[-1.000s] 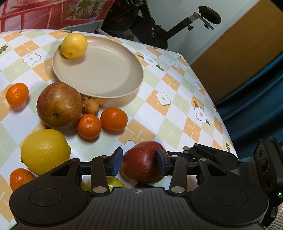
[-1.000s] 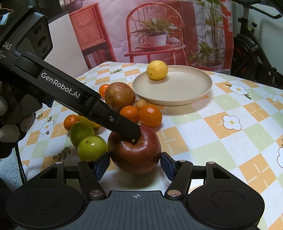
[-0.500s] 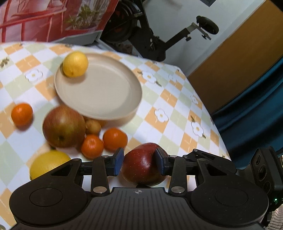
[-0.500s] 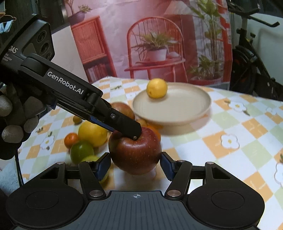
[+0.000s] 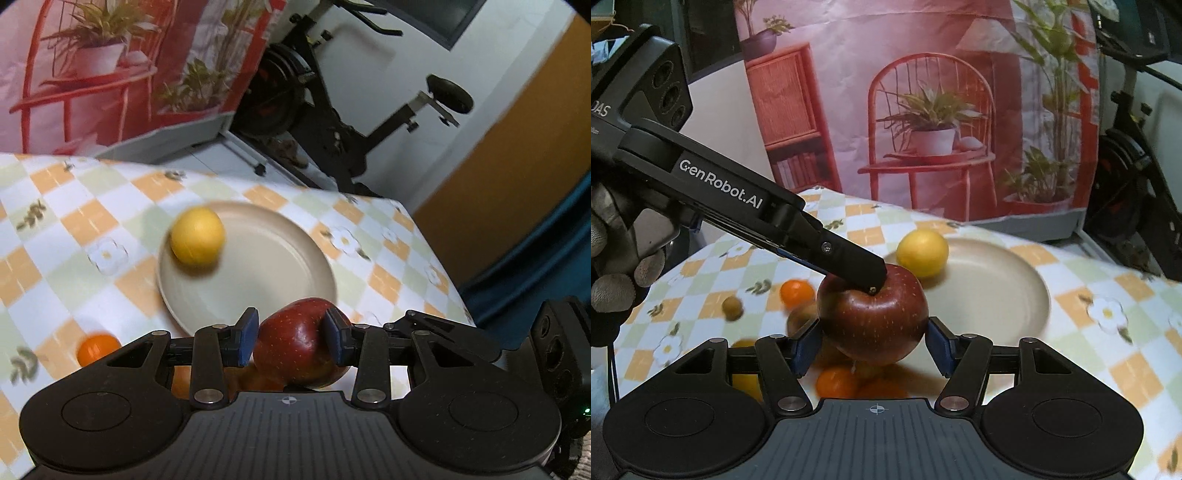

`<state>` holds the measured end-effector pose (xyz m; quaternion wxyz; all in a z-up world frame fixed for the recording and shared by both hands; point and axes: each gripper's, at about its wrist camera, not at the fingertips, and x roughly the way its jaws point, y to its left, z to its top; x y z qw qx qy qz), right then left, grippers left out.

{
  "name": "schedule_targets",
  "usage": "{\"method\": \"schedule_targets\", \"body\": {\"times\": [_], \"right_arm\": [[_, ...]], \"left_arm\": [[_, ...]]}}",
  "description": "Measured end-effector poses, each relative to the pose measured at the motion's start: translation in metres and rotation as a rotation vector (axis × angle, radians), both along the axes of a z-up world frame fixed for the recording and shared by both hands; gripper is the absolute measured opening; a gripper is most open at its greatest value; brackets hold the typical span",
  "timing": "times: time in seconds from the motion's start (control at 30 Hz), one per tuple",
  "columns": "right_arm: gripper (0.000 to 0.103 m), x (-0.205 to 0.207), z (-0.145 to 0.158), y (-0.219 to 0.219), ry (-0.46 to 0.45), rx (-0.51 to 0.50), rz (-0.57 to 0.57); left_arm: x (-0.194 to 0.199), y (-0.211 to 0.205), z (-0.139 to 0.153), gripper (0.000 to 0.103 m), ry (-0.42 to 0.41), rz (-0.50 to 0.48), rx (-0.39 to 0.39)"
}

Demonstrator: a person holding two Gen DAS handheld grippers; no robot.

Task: Organize fruits
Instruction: 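Carry the red apple with the left gripper over the plate beside the lemon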

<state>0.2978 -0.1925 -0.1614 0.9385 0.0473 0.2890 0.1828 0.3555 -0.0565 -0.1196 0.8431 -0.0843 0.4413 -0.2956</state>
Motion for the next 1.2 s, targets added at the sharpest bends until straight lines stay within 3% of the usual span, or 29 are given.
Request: {"method": "schedule_targets", "body": {"times": [0.47, 1.2], "right_arm": [[0.057, 0.091, -0.032, 0.011, 0.086, -0.023, 0.041], [0.058, 0.116, -0.043, 0.027, 0.089, -0.024, 0.043]], "left_arm": [[0.074, 0.013, -0.035, 0.041, 0.074, 0.061, 0.048], [0.081, 0.022, -0.039, 0.045, 0.002, 0.087, 0.132]]}}
